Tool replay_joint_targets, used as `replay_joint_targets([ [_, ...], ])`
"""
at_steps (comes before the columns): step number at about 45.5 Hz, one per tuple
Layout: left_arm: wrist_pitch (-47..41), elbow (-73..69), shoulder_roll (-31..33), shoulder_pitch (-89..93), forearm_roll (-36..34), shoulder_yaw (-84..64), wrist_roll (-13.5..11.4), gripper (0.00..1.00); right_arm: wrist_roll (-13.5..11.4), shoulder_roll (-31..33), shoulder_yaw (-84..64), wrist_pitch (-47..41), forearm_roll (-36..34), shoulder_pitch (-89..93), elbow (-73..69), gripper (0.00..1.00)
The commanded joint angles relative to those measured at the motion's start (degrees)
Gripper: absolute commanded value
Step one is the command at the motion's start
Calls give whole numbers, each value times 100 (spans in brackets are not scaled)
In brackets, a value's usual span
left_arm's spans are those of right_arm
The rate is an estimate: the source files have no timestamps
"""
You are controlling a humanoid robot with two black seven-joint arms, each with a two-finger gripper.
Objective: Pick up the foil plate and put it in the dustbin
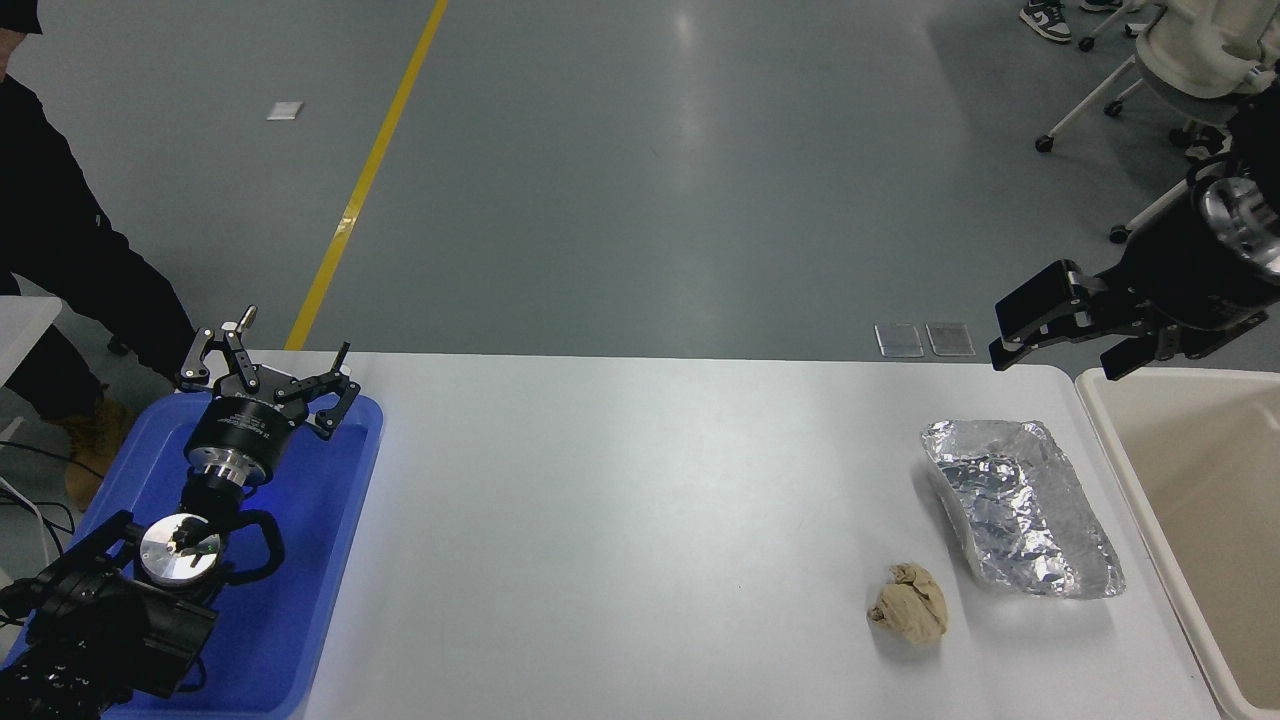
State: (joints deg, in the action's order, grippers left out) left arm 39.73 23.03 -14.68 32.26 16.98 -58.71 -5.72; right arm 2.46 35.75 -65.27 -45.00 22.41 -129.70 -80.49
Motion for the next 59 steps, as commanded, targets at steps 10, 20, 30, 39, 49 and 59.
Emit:
replay_joint_targets([
  [10, 0, 0, 0, 0, 7, 9, -104, 100, 0, 20, -3, 0, 0, -20, -10, 100],
  [20, 0, 0, 0, 0, -2, 9, -104, 100, 0, 11, -3, 0, 0, -20, -1, 100],
  [30, 0, 0, 0, 0, -2, 9, -104, 100, 0, 2, -3, 0, 17, -20, 16, 100],
  [39, 0, 0, 0, 0, -2, 9, -104, 100, 0, 19, -12, 0, 0, -3, 42, 100],
  [49, 0, 0, 0, 0, -2, 9, -104, 100, 0, 20, -29, 0, 18, 68, 86, 100],
  [59, 0, 0, 0, 0, -2, 9, -104, 100, 9, 46, -21, 0, 18, 94, 86, 100],
])
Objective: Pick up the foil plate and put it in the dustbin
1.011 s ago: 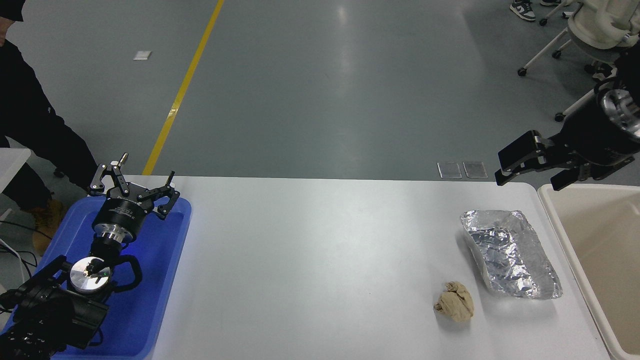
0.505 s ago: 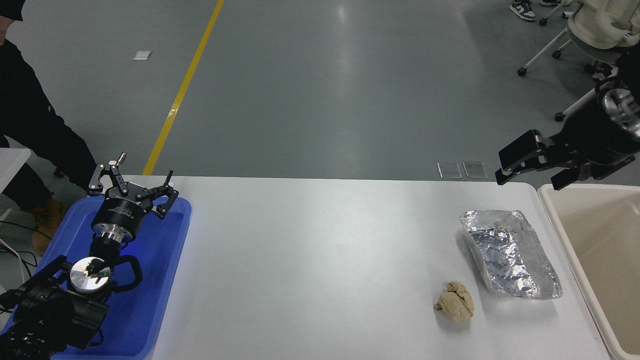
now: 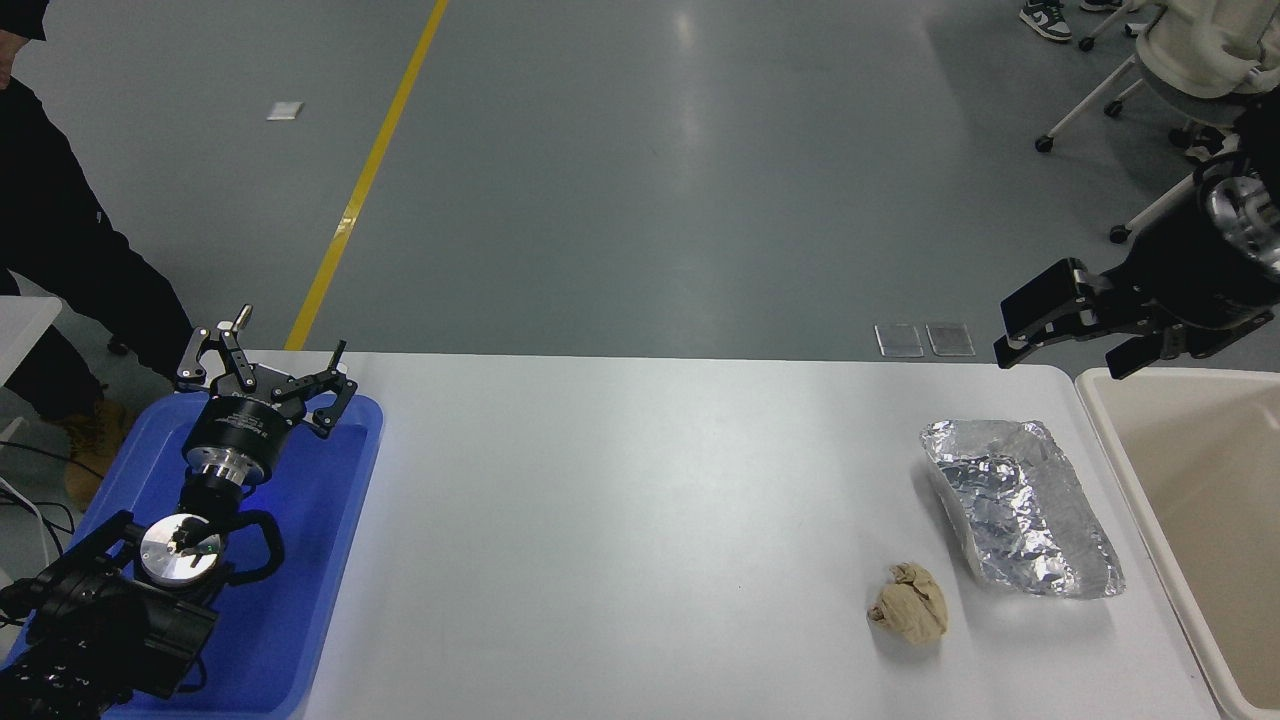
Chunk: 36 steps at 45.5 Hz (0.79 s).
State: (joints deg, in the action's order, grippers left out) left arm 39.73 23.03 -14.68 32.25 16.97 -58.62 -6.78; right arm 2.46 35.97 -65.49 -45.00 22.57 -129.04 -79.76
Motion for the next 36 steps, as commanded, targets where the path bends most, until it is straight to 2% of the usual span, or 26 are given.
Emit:
replay_joint_targets([
  [1, 0, 0, 0, 1, -1, 0, 1, 100, 9, 24, -8, 0, -15, 28, 22, 100],
  [36, 9, 0, 0, -8, -1, 0, 1, 100, 17, 50, -544, 0, -121, 72, 206, 100],
])
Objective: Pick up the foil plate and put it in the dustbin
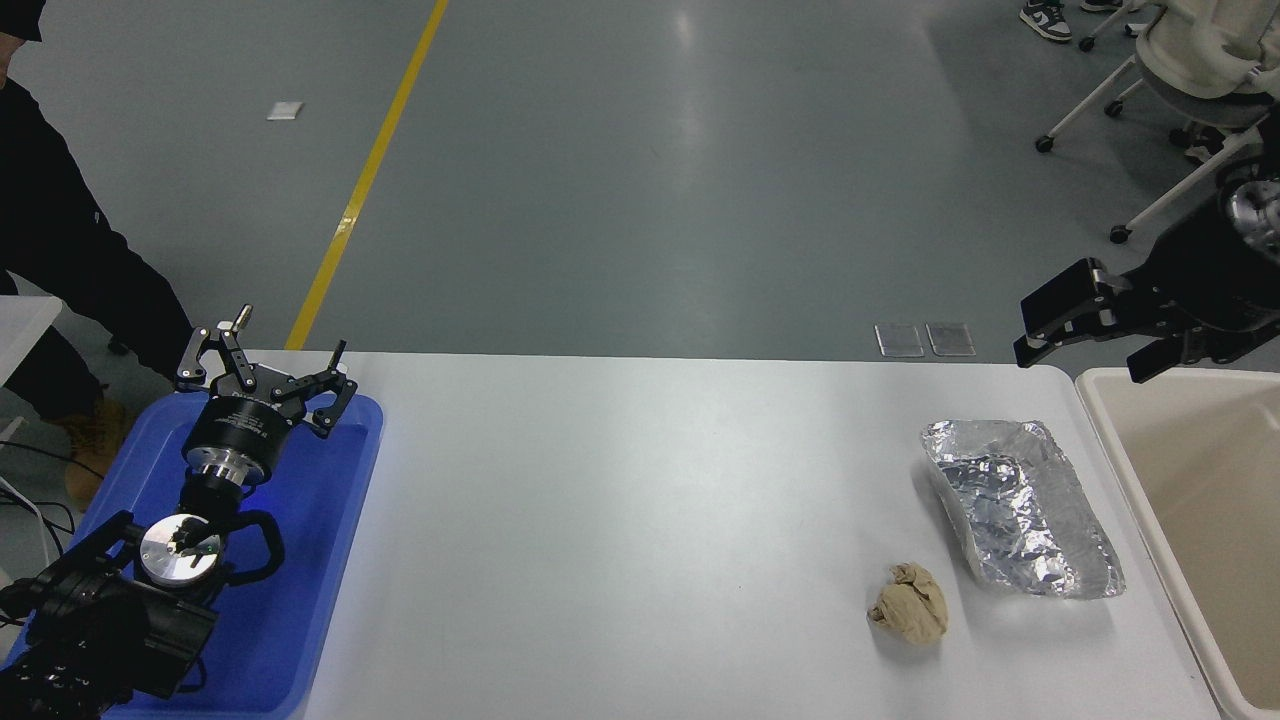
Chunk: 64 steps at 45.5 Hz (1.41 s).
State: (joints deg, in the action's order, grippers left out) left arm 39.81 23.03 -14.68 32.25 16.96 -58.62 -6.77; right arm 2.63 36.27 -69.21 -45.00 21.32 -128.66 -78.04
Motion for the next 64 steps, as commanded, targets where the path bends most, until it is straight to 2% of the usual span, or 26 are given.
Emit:
replay_joint_targets([
  [1, 0, 0, 0, 0, 1, 0, 1, 100, 1, 11, -206, 0, 3, 69, 43, 100],
  [7, 0, 0, 0, 0, 1, 0, 1, 100, -8, 38, -216, 9, 12, 472, 235, 100],
  [22, 0, 0, 0, 0, 1, 0, 1, 100, -8, 29, 355, 1221, 109, 2722, 2441, 100],
  [31, 0, 0, 0, 0, 1, 0, 1, 100, 1, 2, 813, 1915, 126, 3847, 3145, 100],
  [52, 0, 0, 0, 0, 1, 0, 1, 100, 45, -524, 1252, 3664, 126, 5887, 3849, 100],
  [64, 0, 0, 0, -9, 1, 0, 1, 100, 45, -727, 1648, 4016, 126, 6494, 3857, 100],
])
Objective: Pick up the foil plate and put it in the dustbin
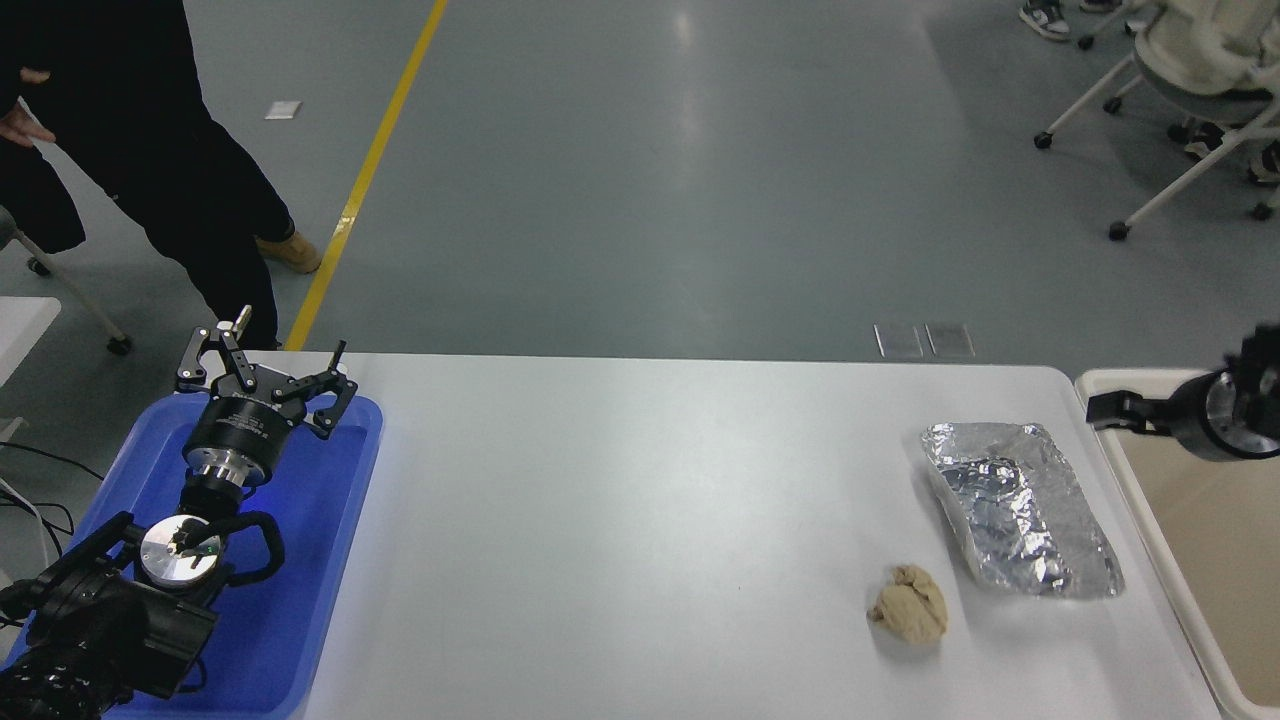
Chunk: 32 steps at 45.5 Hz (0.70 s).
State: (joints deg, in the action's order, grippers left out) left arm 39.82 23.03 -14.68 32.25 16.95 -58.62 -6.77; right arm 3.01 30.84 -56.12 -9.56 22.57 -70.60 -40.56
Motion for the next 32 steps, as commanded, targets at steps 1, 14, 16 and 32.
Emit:
replay_joint_targets([
  [1, 0, 0, 0, 0, 1, 0, 0, 100, 7, -184, 374, 490, 2, 732, 109, 100],
  [14, 0, 0, 0, 0, 1, 0, 0, 100, 7, -509, 532, 824, 2, 1206, 574, 100],
  [16, 0, 0, 0, 0, 1, 0, -9, 100, 7, -544, 532, 842, 2, 1268, 689, 100],
  [32, 0, 0, 0, 0, 1, 0, 0, 100, 7, -702, 611, 1088, 2, 1593, 856, 100],
])
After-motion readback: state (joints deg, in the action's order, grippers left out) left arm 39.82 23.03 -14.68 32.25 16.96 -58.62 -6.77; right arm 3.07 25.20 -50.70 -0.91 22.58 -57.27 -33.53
